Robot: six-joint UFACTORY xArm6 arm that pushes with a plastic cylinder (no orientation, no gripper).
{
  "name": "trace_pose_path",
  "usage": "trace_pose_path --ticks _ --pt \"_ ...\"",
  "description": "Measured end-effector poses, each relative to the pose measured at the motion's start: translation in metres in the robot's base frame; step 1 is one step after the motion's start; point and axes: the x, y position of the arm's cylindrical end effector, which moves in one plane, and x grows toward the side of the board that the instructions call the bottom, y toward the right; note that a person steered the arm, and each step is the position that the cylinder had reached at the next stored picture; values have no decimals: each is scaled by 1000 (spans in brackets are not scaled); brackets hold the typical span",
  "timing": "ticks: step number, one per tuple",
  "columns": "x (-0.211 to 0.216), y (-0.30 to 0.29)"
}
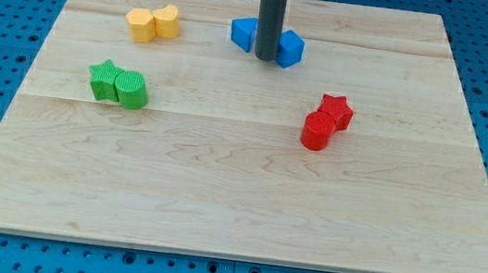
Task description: Push blue triangle to blue cube
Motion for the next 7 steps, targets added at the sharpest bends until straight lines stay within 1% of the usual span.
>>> trace_pose_path --ticks 2,4,6,7 --pt "-33 19" --pt "-10 -9" --pt "-9 -53" --pt "-4 -54"
